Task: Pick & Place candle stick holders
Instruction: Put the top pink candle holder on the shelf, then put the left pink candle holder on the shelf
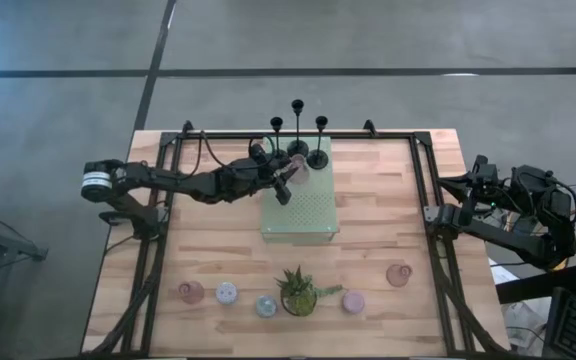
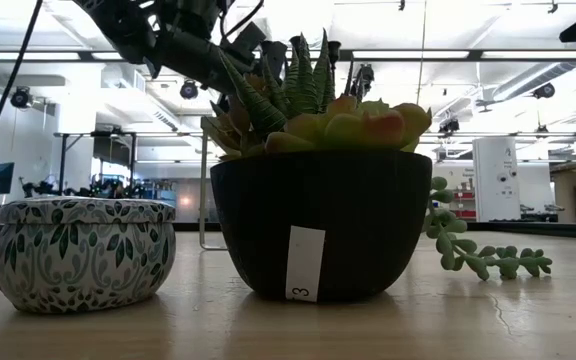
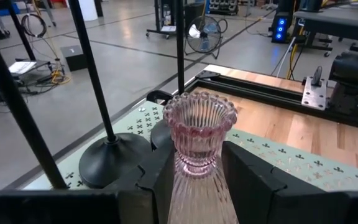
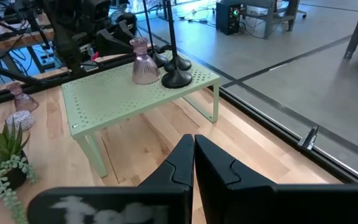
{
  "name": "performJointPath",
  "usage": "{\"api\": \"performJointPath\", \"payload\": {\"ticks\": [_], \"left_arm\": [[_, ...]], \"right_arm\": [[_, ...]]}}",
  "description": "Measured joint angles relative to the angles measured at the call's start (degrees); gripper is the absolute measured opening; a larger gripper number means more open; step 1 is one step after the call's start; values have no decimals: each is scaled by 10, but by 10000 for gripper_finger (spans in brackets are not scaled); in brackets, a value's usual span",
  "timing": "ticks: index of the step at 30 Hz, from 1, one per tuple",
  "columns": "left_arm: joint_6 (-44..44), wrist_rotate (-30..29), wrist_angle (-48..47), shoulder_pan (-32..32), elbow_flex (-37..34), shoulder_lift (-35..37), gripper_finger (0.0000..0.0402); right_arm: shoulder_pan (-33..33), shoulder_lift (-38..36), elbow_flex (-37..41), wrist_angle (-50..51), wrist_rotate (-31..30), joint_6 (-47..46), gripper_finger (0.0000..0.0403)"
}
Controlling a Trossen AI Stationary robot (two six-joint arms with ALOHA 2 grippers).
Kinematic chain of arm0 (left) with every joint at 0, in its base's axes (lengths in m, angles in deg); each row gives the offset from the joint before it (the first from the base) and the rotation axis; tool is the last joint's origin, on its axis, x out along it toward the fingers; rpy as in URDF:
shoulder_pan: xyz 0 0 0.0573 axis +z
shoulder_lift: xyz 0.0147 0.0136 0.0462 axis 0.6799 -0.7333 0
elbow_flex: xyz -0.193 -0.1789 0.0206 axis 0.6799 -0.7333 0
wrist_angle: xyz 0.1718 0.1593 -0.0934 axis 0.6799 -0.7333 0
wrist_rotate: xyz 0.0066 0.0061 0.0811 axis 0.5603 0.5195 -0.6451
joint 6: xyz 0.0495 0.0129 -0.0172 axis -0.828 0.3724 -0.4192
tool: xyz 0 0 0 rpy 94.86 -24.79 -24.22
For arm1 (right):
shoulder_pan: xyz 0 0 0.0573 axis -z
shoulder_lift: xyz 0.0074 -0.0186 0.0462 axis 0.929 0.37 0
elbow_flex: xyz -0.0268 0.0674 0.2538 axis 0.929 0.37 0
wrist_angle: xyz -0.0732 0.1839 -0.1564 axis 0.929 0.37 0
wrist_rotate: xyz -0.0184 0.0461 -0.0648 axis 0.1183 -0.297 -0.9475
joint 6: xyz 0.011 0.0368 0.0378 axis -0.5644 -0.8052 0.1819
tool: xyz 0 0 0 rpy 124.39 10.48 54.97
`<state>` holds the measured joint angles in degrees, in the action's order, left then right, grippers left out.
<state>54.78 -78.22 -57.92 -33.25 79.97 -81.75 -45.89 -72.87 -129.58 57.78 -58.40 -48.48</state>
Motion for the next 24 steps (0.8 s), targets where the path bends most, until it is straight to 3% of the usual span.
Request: {"api": "performJointPath", "payload": {"ticks": [15,24], "left_arm": [[15,-35,-59,-9,-1,40,136],[19,-16,-199,-48,-2,135,136]], "right_arm": [[0,0,0,0,0,0,8],[0,0,0,0,0,0,8]]}}
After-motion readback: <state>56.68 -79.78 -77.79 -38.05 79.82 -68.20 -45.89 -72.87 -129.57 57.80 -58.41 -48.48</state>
